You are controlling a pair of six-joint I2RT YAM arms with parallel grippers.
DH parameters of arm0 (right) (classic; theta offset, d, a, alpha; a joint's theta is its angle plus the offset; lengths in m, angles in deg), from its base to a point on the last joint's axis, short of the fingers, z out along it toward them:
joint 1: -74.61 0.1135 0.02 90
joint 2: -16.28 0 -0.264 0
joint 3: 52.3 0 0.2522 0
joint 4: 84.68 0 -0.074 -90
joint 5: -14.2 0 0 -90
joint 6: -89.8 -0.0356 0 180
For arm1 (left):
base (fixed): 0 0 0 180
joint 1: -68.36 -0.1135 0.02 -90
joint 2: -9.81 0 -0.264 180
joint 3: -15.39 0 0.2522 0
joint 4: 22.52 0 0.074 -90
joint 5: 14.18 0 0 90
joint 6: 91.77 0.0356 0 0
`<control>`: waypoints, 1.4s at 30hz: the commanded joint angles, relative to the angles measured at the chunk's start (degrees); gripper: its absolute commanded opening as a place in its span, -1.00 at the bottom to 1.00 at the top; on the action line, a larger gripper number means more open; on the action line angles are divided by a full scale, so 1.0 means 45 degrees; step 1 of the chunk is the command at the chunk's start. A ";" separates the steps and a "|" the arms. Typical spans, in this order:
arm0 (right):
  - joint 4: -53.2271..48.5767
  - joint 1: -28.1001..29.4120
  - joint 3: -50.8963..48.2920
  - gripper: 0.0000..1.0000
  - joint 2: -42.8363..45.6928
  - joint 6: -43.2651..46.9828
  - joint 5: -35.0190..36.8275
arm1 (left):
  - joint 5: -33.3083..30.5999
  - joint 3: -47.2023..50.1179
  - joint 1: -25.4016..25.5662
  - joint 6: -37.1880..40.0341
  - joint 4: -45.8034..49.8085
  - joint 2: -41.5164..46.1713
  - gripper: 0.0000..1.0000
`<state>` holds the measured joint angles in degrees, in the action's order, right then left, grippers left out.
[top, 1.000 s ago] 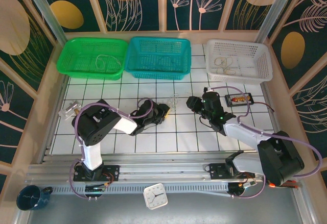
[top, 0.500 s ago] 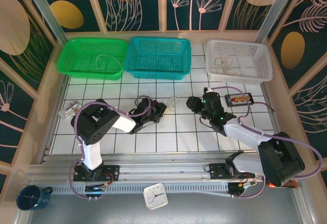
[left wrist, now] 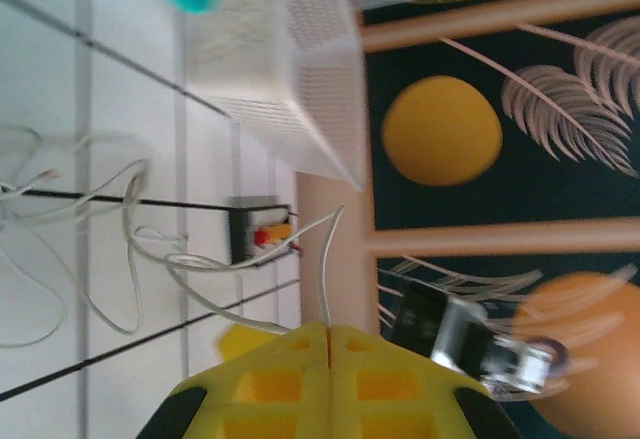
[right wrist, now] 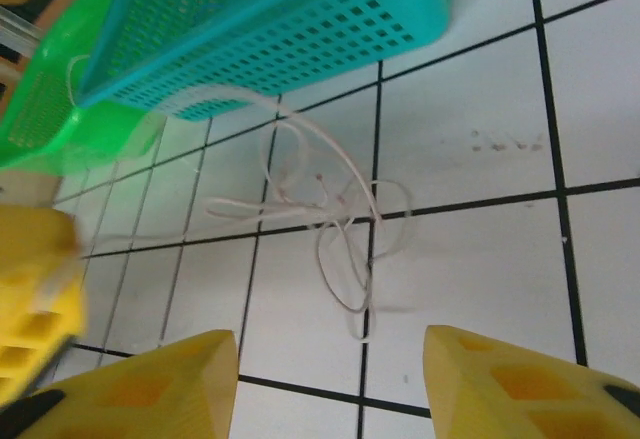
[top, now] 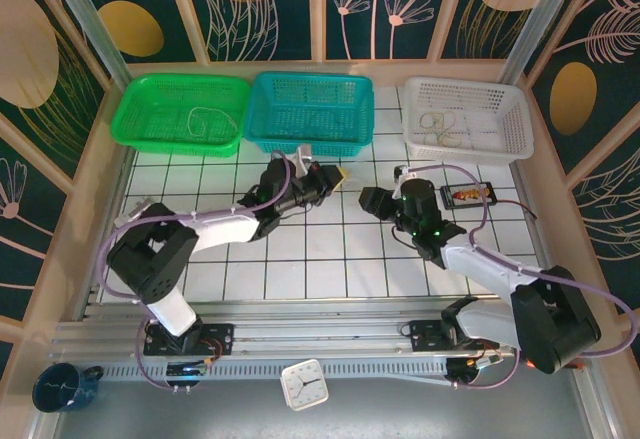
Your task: Untangle the cables
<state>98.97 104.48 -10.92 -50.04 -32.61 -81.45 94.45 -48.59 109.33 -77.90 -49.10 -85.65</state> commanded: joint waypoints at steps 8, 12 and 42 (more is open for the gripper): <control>0.0803 -0.0707 0.0318 0.29 0.0876 0.1768 -0.0418 | 0.1948 -0.2652 -0.0143 0.3207 0.3222 0.1712 -1.00; 0.1168 -0.0888 0.0308 0.34 0.0982 0.1751 -0.0628 | 0.2217 -0.2864 -0.0145 0.3056 0.3184 0.1999 -1.00; 0.6859 0.0225 -0.1625 -1.00 -0.3233 -0.0106 -0.1007 | 0.2529 -0.3518 -0.1520 0.1245 0.1219 0.3194 -1.00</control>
<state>124.67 104.15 -16.80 -63.38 -31.10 -87.77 104.42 -61.00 103.25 -71.08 -40.18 -73.15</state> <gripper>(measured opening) 0.057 0.043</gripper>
